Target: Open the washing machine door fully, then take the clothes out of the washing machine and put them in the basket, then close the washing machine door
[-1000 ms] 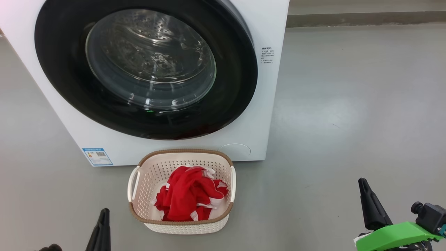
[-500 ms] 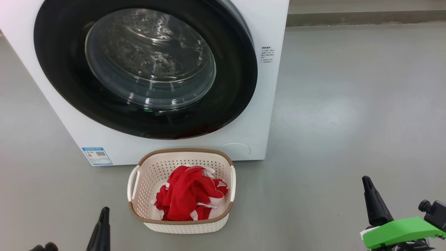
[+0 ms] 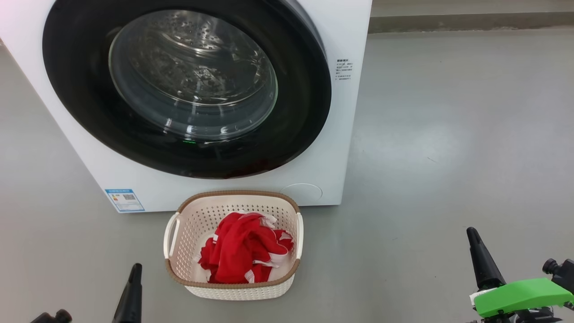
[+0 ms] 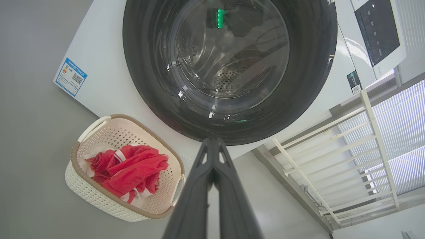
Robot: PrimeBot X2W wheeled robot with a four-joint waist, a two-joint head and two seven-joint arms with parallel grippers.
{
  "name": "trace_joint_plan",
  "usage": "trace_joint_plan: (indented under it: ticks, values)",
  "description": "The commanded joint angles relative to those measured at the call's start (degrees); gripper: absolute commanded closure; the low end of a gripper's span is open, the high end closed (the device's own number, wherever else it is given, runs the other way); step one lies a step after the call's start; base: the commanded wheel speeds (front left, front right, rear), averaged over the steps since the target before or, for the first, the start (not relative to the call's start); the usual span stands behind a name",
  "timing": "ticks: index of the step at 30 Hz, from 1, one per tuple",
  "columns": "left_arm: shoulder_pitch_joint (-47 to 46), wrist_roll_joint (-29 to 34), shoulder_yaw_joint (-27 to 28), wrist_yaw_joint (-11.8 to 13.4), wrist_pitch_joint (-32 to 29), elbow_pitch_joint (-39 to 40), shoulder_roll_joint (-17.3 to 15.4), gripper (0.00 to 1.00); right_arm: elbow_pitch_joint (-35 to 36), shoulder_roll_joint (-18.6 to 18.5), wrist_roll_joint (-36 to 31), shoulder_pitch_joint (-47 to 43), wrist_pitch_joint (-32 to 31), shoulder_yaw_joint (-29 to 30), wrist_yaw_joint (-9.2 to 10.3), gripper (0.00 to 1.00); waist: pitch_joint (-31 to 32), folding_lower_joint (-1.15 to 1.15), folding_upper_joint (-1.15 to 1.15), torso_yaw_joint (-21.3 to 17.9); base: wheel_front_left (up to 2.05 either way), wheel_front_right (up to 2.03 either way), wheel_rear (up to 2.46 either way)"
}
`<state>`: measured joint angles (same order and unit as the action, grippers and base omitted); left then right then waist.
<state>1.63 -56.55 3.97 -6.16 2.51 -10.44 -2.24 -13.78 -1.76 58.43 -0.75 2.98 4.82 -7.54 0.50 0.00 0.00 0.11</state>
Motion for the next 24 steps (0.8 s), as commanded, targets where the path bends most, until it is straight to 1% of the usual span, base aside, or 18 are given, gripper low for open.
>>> trace_joint_plan:
  ticks: [1,24]
  values:
    - [-3.01,-2.04,1.47,-0.69,-0.62,0.93,-0.43,1.0,1.33,-0.99,2.1,3.52,-0.35,-0.42,0.03,1.0,-0.02,0.0,0.0,0.0,0.0,0.0,0.0]
    - [-5.2,-16.5,1.97,-0.97,-4.25,-1.13,-0.52,1.0,0.57,-1.3,16.02,5.08,-4.02,0.17,0.04,1.0,-0.26,0.0,0.0,-0.05,0.0,0.0,0.0]
